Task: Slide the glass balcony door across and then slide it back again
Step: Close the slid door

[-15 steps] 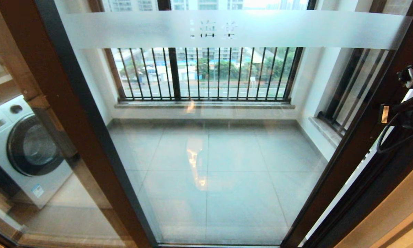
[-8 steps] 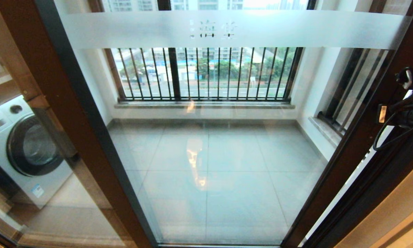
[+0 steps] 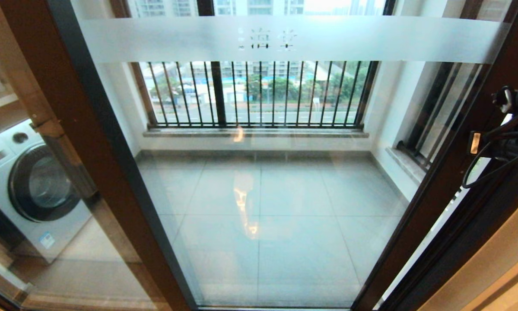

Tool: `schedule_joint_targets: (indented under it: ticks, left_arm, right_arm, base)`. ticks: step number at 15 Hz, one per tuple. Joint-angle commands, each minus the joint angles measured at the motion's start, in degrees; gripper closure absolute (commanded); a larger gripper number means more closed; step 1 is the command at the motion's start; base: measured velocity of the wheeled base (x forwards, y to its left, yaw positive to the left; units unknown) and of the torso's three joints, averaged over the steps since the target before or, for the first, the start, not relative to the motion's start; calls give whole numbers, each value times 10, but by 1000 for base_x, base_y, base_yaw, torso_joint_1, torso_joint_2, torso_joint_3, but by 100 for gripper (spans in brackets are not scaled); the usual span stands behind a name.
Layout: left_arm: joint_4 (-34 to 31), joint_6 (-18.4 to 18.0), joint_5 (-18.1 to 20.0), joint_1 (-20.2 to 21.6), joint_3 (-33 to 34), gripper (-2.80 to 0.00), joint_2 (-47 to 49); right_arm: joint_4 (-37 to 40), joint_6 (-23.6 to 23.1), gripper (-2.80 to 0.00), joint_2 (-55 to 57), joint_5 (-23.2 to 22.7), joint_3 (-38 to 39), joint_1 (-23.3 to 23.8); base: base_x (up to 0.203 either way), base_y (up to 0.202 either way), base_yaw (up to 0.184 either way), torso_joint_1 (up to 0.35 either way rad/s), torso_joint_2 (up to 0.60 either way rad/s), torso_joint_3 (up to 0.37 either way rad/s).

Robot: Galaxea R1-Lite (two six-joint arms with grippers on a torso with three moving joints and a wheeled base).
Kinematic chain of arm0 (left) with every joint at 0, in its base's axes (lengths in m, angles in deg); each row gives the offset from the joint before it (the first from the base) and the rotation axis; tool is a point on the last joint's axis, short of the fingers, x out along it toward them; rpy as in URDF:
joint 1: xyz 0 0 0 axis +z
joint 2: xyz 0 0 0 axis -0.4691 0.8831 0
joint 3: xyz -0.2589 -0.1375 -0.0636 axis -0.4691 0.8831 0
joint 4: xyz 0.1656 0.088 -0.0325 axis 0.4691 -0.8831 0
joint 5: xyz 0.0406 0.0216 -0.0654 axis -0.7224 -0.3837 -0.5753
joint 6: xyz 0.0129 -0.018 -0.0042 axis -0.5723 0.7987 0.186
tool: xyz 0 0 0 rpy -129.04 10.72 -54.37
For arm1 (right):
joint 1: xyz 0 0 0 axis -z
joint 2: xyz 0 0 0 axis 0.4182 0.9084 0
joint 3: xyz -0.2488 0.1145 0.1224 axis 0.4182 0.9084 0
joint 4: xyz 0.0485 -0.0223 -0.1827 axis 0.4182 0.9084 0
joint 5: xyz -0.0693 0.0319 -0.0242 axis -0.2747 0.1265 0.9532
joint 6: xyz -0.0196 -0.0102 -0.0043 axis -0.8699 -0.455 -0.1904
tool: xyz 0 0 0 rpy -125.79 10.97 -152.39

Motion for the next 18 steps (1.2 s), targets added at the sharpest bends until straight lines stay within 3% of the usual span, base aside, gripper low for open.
schedule_joint_targets:
  ticks: [1,18]
  left_arm:
    - [0,0,0,0,0,0,0]
    - [0,0,0,0,0,0,0]
  right_arm:
    - [-4,0,0,3,0,-1,1]
    - [-18,-7,0,27,0,-19,32]
  base:
    - [0,0,0,0,0,0]
    - [0,0,0,0,0,0]
